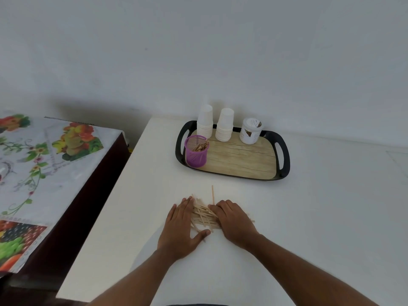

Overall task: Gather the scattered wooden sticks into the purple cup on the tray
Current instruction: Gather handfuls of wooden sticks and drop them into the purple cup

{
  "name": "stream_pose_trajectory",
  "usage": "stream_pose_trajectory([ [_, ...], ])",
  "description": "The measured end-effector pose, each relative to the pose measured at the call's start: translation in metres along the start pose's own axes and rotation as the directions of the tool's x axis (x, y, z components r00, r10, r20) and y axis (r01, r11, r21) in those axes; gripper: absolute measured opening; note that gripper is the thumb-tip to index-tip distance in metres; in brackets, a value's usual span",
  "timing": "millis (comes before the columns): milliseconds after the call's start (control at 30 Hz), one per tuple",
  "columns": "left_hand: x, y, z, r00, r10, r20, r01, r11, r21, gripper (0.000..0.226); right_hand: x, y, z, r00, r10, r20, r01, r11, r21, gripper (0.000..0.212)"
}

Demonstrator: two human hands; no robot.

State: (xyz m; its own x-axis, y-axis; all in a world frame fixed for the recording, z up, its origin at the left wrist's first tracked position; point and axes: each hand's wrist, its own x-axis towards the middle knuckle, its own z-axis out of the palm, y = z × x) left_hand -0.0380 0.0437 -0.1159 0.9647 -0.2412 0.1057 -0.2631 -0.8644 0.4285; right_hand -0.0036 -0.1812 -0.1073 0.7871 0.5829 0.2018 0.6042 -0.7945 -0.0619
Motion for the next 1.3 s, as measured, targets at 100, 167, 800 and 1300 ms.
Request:
stream_pose_trajectory([
  [100,0.001,-0.001,0.0,1.0,0.004,-0.007,-0.004,1.0,-0.018,0.106,0.0,-0.002,-0.003,1.0,0.017,0.008,-0.017,1.0,0.025,0.054],
  [167,0.0,-0.001,0.0,1.0,0.004,-0.005,-0.004,1.0,-0.019,0.107,0.0,-0.004,-0.004,0.999,0.04,0.031,-0.041,0.998,0.047,0.056],
  [800,-0.002,0.002,-0.01,0.997,-0.035,-0.063,0.022,0.981,-0.195,0.108,0.002,-0.012,-0.017,0.915,0.403,0.02,-0.389,0.868,0.31,0.047],
  [1300,0.026,0.059,-0.048,0.874,-0.456,0.17,0.304,0.239,-0.922,0.096,0.004,-0.045,-0.026,0.848,0.529,-0.041,-0.45,0.757,0.473,0.047],
])
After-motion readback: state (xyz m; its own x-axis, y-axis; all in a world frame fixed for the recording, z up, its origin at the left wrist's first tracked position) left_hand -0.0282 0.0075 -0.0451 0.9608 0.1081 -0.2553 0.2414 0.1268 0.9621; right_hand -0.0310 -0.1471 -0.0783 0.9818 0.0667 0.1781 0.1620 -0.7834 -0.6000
